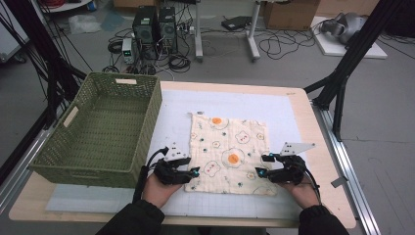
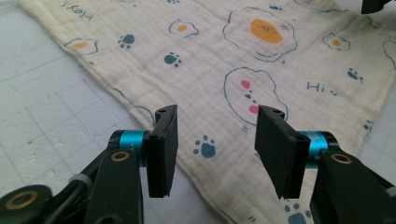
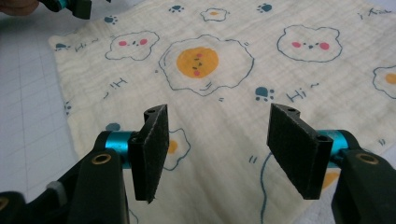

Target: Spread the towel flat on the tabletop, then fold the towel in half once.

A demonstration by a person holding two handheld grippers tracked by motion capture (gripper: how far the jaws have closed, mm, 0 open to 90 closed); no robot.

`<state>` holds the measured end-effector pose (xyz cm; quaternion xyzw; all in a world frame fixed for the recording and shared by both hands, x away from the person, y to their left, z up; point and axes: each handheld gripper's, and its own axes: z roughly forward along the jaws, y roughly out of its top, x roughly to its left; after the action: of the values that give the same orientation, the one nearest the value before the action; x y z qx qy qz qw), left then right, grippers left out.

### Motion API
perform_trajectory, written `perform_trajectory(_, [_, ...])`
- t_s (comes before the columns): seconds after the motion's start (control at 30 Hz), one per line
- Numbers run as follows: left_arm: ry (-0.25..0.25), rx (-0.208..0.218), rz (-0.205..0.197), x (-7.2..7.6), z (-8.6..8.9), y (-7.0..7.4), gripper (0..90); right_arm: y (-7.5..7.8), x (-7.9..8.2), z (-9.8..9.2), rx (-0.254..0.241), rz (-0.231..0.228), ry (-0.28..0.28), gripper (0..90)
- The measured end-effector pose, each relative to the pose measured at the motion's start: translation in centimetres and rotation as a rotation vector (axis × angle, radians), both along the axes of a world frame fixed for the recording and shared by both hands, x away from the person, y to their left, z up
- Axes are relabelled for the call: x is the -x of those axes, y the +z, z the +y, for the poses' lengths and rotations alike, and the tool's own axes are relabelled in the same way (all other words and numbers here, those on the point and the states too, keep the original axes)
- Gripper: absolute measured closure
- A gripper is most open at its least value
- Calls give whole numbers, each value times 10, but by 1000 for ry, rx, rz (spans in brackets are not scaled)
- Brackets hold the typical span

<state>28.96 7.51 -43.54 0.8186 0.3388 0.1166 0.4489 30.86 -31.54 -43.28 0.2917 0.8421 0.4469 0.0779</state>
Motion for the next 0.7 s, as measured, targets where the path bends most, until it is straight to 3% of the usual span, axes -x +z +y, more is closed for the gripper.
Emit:
perform_trajectory(0.4, [-4, 11, -12, -2, 0, 1, 497, 2, -1, -4, -29, -8, -11, 388])
perform_trajectory(0.57, [-14, 4, -26, -7, -6, 5, 510, 2, -9, -7, -22, -4, -14, 405])
perform_trajectory(0.7, [9, 20, -33, -16, -9, 10, 527, 4, -16, -11, -25, -5, -26, 417])
